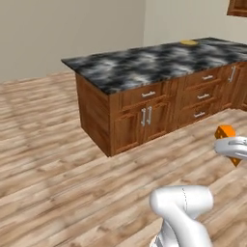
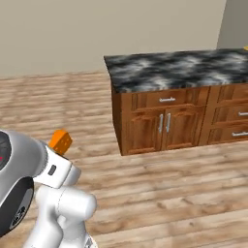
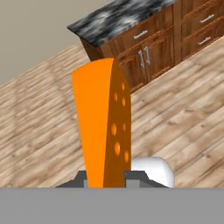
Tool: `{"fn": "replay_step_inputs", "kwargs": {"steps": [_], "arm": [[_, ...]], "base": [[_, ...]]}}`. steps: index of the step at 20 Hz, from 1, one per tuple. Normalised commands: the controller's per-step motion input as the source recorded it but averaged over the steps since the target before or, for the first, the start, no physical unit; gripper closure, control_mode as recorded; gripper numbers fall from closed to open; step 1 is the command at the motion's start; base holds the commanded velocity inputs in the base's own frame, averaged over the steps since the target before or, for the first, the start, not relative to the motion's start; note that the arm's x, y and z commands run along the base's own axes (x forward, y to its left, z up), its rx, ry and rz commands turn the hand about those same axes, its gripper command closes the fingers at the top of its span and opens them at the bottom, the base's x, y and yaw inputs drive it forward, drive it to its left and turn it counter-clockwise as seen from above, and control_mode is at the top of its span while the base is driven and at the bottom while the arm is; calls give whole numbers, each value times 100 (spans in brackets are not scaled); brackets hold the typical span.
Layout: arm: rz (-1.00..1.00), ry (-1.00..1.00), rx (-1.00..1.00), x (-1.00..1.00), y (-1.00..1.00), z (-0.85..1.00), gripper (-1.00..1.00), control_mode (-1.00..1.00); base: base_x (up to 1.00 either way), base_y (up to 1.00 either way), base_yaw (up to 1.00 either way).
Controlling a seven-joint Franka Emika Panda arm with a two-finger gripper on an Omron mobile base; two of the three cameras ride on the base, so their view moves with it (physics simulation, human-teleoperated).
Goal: Take the cheese, steak, and cucumber from the fridge and place them on the plate on the dining counter to create an appetizer plate.
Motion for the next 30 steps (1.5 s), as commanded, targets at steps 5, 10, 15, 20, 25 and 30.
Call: {"fn": "replay_step_inputs", "kwargs": {"steps": [5,10,15,20,25,30], "arm": [[0,0,0,0,0,0,100,100],[0,0,0,0,0,0,100,100],[0,0,0,0,0,0,100,100],[0,0,0,0,0,0,100,100],[0,0,0,0,0,0,100,100],[0,0,0,0,0,0,100,100]], "base": [[82,76,-11],[92,71,3],[100,61,3],[100,73,0],[100,95,-4],[100,100,-18]]}}
